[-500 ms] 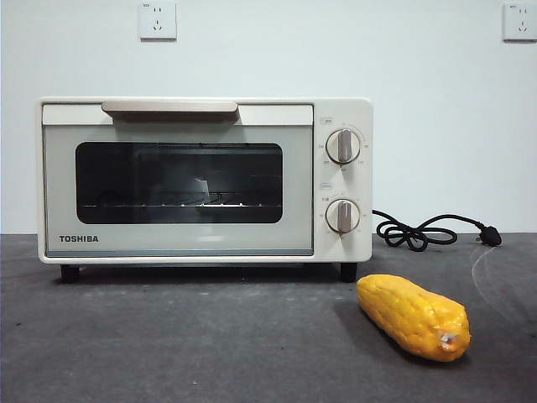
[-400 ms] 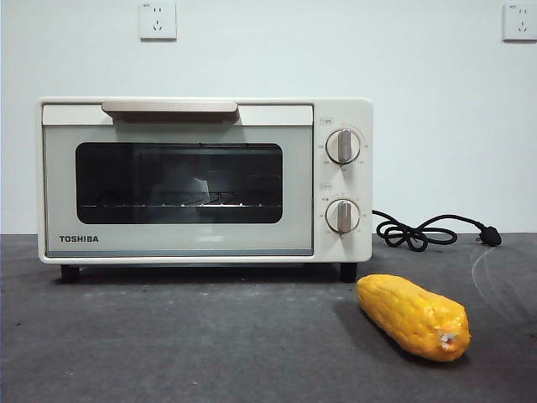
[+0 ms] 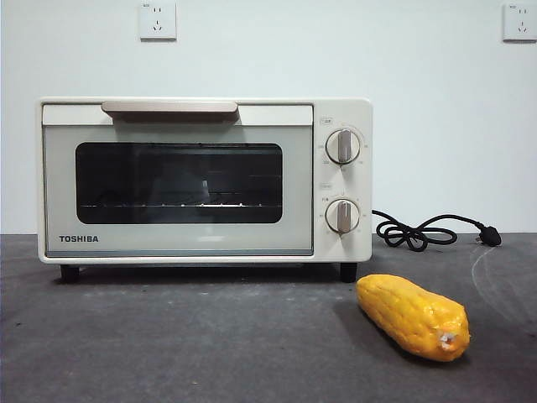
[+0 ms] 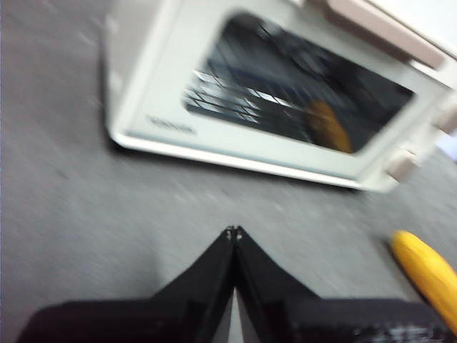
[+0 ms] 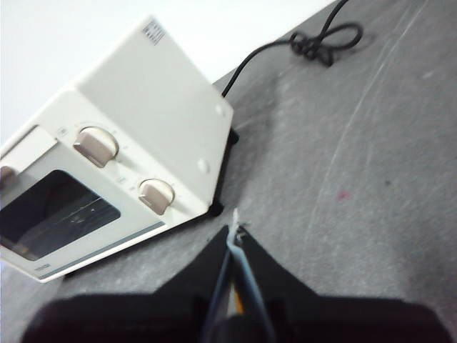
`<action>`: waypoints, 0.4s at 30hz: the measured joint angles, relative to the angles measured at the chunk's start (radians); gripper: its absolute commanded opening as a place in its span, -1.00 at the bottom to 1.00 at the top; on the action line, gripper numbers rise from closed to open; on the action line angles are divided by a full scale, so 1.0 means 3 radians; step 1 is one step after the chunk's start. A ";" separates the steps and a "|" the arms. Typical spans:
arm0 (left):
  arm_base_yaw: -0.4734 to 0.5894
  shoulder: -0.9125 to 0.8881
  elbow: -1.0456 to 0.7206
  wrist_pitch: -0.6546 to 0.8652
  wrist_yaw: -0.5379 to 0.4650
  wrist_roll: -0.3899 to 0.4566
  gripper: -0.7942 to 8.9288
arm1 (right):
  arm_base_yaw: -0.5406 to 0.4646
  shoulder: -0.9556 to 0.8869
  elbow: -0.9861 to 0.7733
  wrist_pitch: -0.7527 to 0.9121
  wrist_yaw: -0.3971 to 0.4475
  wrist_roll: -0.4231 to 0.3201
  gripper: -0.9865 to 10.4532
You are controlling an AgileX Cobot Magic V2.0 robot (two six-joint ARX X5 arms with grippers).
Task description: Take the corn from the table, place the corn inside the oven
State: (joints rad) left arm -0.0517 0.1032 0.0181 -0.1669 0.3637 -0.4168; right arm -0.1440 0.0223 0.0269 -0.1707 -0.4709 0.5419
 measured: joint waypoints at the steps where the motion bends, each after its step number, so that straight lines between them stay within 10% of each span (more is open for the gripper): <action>1: -0.0001 0.0038 0.0000 0.0001 0.0085 -0.0031 -0.85 | -0.0001 0.0000 0.0000 0.0000 0.0017 0.0020 -0.83; 12: -0.0001 0.0399 0.0312 -0.0065 0.0848 -0.0103 -0.85 | -0.0001 0.0003 0.0056 0.0151 -0.0478 0.0148 -0.83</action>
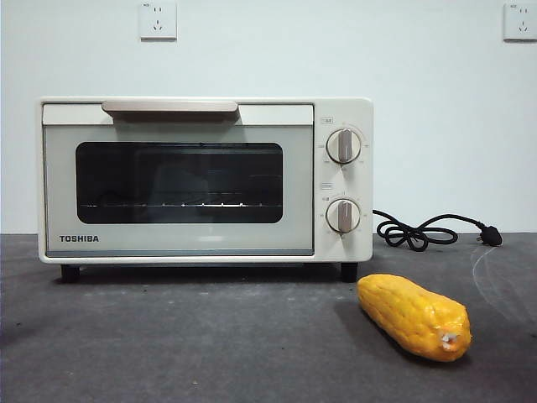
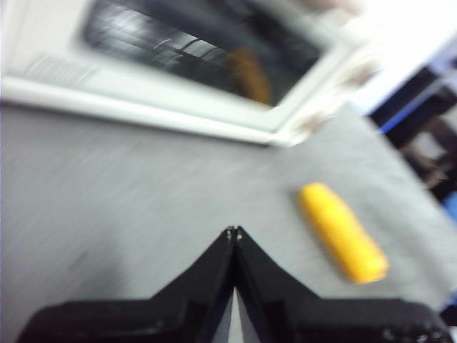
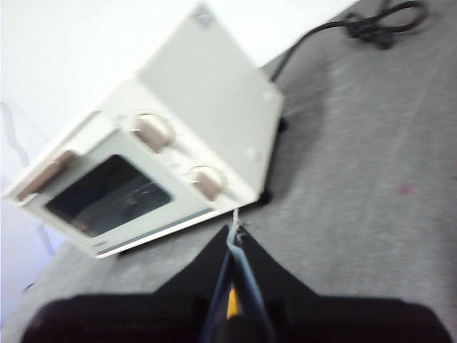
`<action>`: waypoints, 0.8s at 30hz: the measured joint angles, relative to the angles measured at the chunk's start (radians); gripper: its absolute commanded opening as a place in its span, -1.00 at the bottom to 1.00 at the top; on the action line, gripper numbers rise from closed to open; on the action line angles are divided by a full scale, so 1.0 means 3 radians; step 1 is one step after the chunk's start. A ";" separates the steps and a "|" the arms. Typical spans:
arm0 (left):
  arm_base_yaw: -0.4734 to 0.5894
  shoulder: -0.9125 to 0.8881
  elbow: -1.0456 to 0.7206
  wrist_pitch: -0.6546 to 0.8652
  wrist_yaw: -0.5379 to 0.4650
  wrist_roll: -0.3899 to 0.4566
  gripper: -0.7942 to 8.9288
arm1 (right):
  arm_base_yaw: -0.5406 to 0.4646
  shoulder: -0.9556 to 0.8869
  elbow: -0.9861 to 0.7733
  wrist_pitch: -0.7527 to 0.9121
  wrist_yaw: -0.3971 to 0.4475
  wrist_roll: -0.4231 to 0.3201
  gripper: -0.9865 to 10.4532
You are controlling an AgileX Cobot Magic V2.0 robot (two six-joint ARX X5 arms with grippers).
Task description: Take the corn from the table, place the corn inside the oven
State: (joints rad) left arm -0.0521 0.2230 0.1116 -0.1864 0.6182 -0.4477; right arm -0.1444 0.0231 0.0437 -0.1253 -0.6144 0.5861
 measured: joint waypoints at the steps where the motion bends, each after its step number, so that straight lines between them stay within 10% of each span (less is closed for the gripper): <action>1: 0.0000 0.0055 0.0107 -0.0001 0.0038 0.0000 -0.85 | 0.0000 0.0004 0.0050 -0.0003 -0.0025 0.0020 -0.83; 24: -0.0028 0.1882 0.2939 -0.1977 0.0233 0.1161 -0.85 | 0.0053 0.1492 0.1940 -0.0548 -0.1523 -0.0144 -0.82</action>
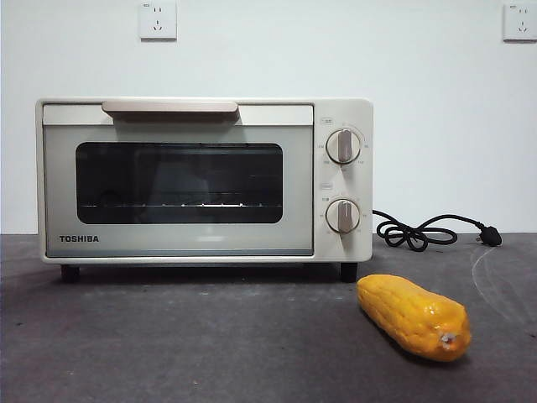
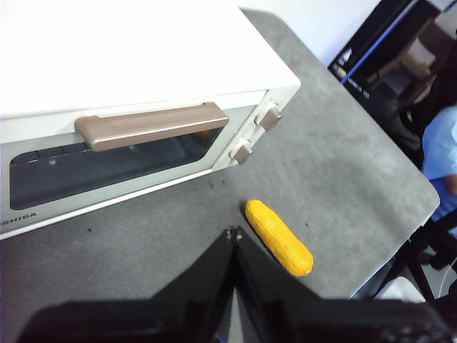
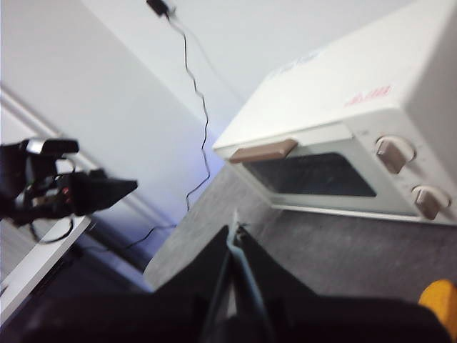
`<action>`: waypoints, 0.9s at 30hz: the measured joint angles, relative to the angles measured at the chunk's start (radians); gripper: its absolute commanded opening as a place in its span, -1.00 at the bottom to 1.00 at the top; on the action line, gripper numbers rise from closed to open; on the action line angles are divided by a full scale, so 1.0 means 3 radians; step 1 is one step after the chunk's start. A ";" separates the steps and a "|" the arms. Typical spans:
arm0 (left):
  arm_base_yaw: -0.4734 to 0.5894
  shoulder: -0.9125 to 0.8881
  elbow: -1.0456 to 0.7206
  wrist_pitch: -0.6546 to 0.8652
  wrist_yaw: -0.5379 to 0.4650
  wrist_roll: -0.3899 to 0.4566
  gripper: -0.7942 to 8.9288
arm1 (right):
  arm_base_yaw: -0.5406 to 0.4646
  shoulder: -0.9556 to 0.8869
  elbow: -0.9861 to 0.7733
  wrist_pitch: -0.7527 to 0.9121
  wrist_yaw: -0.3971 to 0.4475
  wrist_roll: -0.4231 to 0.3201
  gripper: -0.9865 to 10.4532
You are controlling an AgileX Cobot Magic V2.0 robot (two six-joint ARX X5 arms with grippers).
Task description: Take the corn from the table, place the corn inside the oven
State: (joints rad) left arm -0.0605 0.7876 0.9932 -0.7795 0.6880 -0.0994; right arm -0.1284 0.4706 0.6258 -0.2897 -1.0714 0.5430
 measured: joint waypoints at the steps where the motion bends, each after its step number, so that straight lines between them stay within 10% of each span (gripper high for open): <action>1: -0.0022 0.0051 0.0020 -0.0001 0.0000 0.0023 -0.85 | 0.0042 0.0066 0.0056 -0.0089 -0.0010 -0.0058 -0.82; 5: -0.0128 0.0177 0.0023 -0.0027 -0.0003 0.0072 -0.85 | 0.0286 0.0306 0.0251 -0.0434 0.0004 -0.0342 -0.68; 12: -0.0383 0.0343 0.0023 -0.0027 -0.0004 0.0099 -0.85 | 0.0983 0.0762 0.0512 -0.0776 0.0654 -0.0632 0.21; 27: -0.0673 0.0444 0.0023 0.0009 -0.0230 0.0121 -0.85 | 0.2778 0.2216 0.1040 -0.1027 0.3169 -0.0767 0.27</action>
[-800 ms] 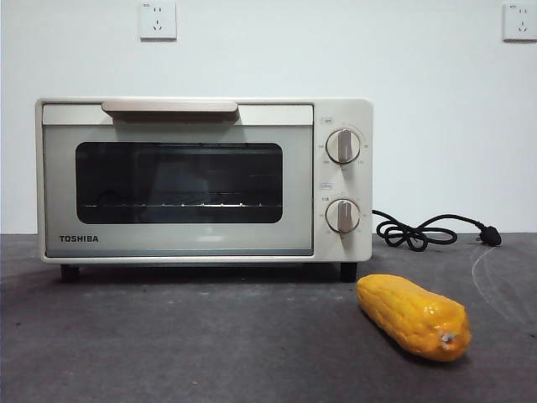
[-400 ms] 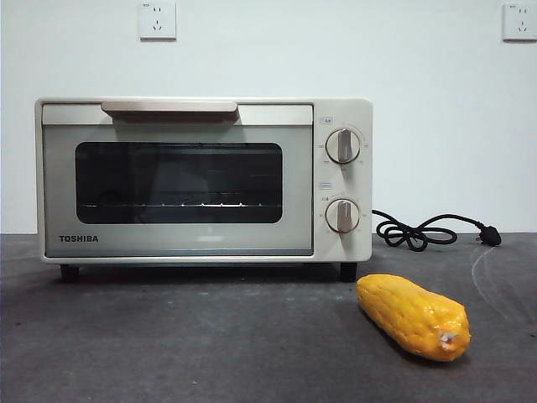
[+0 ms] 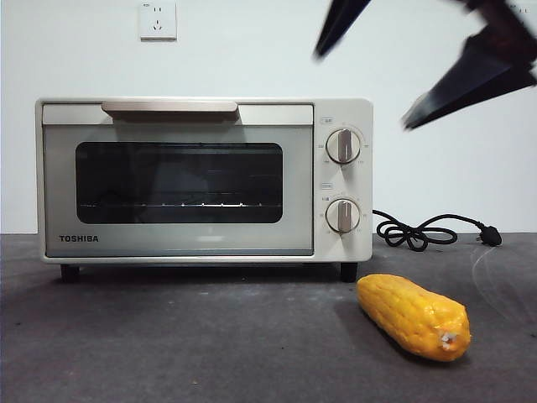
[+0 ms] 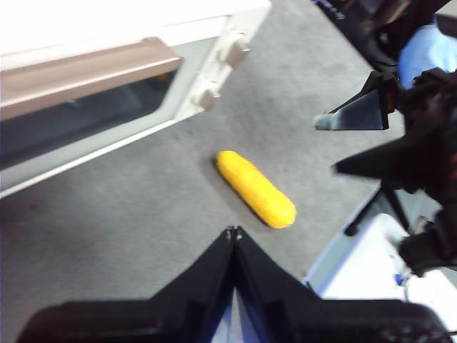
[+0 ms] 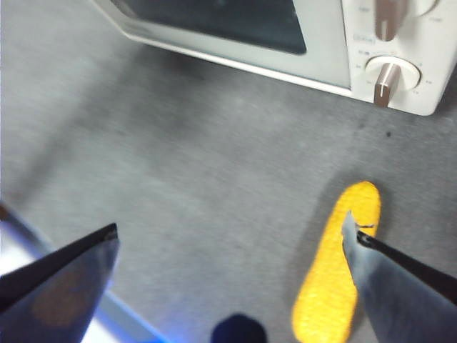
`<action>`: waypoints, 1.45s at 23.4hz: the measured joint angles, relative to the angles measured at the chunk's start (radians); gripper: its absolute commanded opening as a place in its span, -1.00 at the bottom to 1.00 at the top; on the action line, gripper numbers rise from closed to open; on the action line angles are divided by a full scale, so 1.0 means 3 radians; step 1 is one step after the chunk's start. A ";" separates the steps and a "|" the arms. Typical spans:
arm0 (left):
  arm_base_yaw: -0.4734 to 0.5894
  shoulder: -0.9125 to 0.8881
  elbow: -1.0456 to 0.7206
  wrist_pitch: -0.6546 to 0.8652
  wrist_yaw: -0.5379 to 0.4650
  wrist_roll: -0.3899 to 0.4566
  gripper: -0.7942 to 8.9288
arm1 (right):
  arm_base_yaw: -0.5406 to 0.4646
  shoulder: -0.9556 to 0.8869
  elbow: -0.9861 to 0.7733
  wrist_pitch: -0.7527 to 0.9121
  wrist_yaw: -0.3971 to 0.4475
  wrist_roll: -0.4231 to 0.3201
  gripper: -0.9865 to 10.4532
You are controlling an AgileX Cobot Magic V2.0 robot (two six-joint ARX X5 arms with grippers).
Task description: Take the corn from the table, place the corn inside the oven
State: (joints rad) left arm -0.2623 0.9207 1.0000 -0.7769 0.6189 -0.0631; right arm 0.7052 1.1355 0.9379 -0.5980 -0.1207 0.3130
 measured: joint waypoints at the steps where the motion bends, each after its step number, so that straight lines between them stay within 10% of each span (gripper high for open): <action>1: -0.0001 0.0000 -0.0001 0.0000 -0.0008 0.0001 -0.85 | 0.0055 0.0103 0.0051 -0.0045 0.0103 0.0000 0.27; 19: -0.0004 0.0000 0.0000 0.0000 -0.0161 0.0064 -0.85 | 0.0217 0.1756 0.0411 -0.0287 0.0966 -0.0076 0.25; 27: -0.0004 0.0000 0.0000 0.0000 -0.0161 0.0093 -0.85 | 0.0013 0.1785 0.0411 -0.0467 0.0977 -0.0148 -0.04; 34: -0.0004 0.0000 0.0000 0.0000 -0.0163 0.0098 -0.85 | -0.0072 0.1795 0.0411 -0.0586 0.0749 -0.0291 -0.84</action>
State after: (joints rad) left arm -0.2634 0.9207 1.0000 -0.7769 0.5701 -0.0338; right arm 0.6834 1.6741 1.0611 -0.7738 0.1040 0.2256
